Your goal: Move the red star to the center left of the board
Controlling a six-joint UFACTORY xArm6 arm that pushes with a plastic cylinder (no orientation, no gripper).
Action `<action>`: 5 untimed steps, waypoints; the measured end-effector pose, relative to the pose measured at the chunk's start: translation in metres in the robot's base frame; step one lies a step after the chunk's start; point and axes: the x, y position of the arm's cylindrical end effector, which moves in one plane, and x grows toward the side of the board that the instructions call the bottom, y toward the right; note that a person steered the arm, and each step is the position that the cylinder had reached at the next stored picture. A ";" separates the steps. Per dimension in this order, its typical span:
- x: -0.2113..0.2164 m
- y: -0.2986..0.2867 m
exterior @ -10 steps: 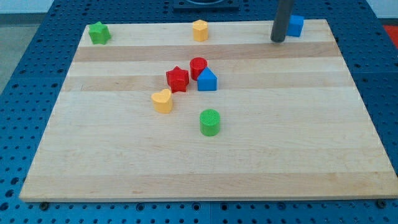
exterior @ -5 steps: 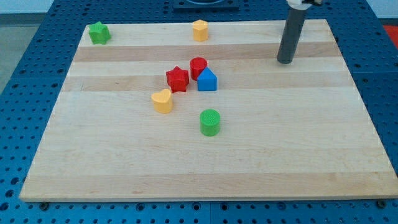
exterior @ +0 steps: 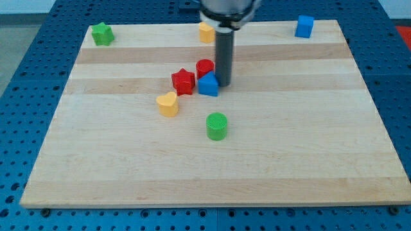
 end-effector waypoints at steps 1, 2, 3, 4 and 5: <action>0.000 -0.050; 0.000 -0.101; 0.002 -0.139; -0.001 -0.141; -0.011 -0.141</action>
